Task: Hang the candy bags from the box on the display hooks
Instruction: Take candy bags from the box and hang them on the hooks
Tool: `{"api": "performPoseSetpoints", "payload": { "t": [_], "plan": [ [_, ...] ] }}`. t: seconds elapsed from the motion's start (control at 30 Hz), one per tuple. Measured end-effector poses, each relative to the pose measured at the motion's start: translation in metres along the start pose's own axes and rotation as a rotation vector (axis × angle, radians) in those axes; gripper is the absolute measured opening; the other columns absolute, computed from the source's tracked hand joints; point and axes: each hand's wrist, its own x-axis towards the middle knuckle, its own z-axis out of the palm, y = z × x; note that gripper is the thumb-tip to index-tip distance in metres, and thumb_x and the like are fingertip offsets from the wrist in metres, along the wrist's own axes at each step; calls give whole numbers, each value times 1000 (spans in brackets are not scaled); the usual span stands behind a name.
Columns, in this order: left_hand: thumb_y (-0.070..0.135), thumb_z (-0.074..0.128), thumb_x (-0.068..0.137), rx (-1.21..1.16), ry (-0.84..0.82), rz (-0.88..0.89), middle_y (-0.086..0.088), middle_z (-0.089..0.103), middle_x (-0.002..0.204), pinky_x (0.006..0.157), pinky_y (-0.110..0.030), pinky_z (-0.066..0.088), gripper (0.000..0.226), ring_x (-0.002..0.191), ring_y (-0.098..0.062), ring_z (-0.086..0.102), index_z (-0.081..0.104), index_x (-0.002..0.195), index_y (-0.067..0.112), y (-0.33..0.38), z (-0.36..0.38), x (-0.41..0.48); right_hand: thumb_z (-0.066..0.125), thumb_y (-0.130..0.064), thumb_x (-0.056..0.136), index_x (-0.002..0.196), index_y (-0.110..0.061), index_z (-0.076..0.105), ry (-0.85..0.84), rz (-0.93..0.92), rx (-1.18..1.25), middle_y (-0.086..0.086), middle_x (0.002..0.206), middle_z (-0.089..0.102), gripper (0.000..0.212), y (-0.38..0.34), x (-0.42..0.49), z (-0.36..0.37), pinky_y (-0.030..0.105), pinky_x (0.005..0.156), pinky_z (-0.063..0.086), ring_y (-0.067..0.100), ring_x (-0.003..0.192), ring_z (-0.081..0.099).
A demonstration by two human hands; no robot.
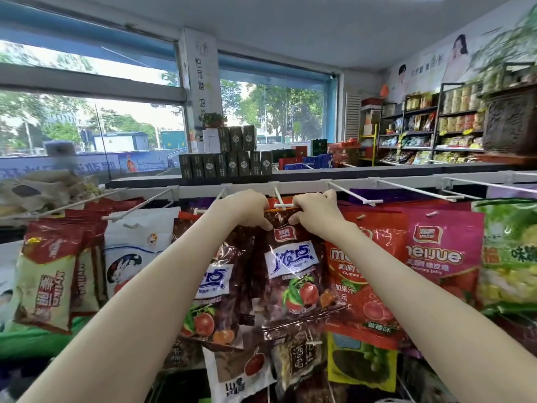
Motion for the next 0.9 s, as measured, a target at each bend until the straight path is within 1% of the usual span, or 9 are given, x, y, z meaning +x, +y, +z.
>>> {"api": "performPoseSetpoints", "payload": {
  "t": [0.17,0.27,0.4,0.5,0.57,0.67,0.73,0.8,0.9],
  "plan": [
    [42,63,87,-14,2,10,5,50,81,72,-31,38,27,82,-18,51,53,90,18,-3,1,0,55,-33,92,82,-26,53,-1,9,62,-9,88,55,12,9,4,7,35,82,19,20,99,48],
    [41,64,88,-6,3,19,7,49,75,71,-31,38,26,80,-18,51,51,88,18,-3,1,-1,52,-32,94,89,-28,56,10,-18,87,-11,91,55,7,16,1,7,32,78,16,16,98,47],
    [36,62,90,-3,7,24,7,48,72,67,-28,36,21,71,-13,48,52,90,17,-1,-2,-3,54,-31,93,87,-31,53,27,-36,139,-14,90,54,6,19,0,10,31,79,13,14,98,45],
    [33,61,91,-61,-62,17,6,53,83,75,-30,37,23,83,-15,52,60,107,17,-2,-8,-3,58,-32,90,93,-33,54,-14,-38,168,-14,98,54,5,18,2,6,33,87,17,14,107,45],
    [35,61,91,-83,-104,11,7,57,92,80,-32,39,27,89,-15,54,62,112,19,-4,-16,-2,58,-34,90,106,-31,58,-85,-55,187,-11,111,55,17,18,3,-2,36,95,23,11,110,46],
    [34,59,92,-89,-159,1,8,62,105,92,-35,44,33,97,-13,57,61,122,21,-12,-28,5,51,-23,95,118,-24,60,-102,-58,408,-5,123,57,24,15,6,-12,33,98,34,12,111,48],
    [27,57,94,-179,-174,-8,7,65,105,84,-29,47,33,91,-8,61,59,126,20,-18,-35,13,43,-13,98,118,-21,61,-59,-10,488,-3,125,57,28,15,14,-14,26,93,35,12,110,49],
    [19,55,94,-238,-146,-19,6,65,105,81,-27,49,34,87,-5,62,57,127,19,-20,-40,20,45,-11,97,122,-20,59,-65,30,436,0,127,57,30,15,25,-13,24,89,35,14,110,50],
    [16,53,95,-79,-55,-34,-1,57,131,102,-38,42,38,115,-18,56,54,132,20,-17,-37,34,57,-20,92,132,-19,51,-191,60,254,3,135,53,41,13,39,-7,31,101,39,21,121,49]
  ]
}}
